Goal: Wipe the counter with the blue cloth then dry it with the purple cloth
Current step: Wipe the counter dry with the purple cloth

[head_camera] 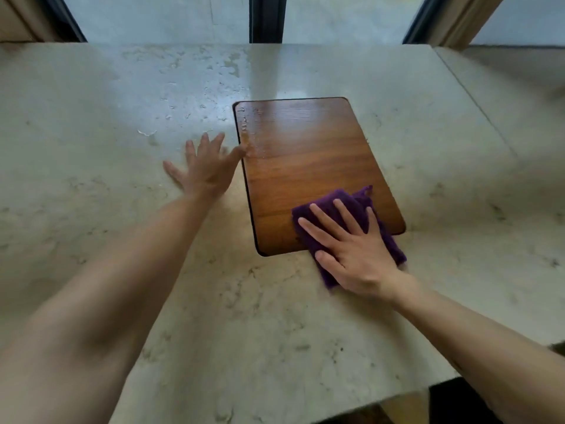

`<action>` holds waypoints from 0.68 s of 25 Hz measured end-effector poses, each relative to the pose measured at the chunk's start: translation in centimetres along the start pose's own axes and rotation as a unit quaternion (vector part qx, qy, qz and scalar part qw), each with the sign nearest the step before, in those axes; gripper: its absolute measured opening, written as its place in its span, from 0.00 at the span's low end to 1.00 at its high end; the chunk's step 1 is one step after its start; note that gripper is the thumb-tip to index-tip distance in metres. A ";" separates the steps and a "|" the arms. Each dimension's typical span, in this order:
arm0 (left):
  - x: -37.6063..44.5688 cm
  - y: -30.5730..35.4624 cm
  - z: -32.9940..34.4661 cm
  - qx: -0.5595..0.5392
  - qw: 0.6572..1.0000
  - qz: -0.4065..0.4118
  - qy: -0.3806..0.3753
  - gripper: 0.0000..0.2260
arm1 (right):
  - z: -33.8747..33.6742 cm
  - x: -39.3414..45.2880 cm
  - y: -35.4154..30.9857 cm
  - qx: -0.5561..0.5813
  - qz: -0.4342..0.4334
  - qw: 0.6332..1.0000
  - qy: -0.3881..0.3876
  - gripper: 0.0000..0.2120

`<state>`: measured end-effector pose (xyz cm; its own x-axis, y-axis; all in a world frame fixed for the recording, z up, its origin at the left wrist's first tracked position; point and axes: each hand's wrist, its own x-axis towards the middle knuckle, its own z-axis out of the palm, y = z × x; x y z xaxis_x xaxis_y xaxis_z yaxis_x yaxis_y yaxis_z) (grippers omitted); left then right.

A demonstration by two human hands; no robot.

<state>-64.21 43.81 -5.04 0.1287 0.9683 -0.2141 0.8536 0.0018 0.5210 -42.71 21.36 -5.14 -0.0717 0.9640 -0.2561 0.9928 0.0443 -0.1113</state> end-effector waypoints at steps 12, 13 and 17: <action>0.2 -8.0 -3.4 0.119 0.970 0.211 0.022 0.27 | 7.3 -13.8 -12.9 -0.017 0.223 0.971 0.079 0.34; 0.5 -8.7 -3.4 0.175 0.954 0.243 0.018 0.28 | 7.6 -13.0 -13.7 -0.019 0.250 0.963 0.094 0.33; 1.2 -10.0 -3.7 0.225 0.942 0.249 -0.007 0.33 | 6.3 -6.8 -15.6 0.003 0.260 0.959 0.112 0.28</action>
<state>-74.42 45.85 -7.44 0.5741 0.8174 -0.0481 0.8124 -0.5614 0.1574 -58.27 12.44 -7.75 0.4570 0.8870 -0.0656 0.8876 -0.4596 -0.0310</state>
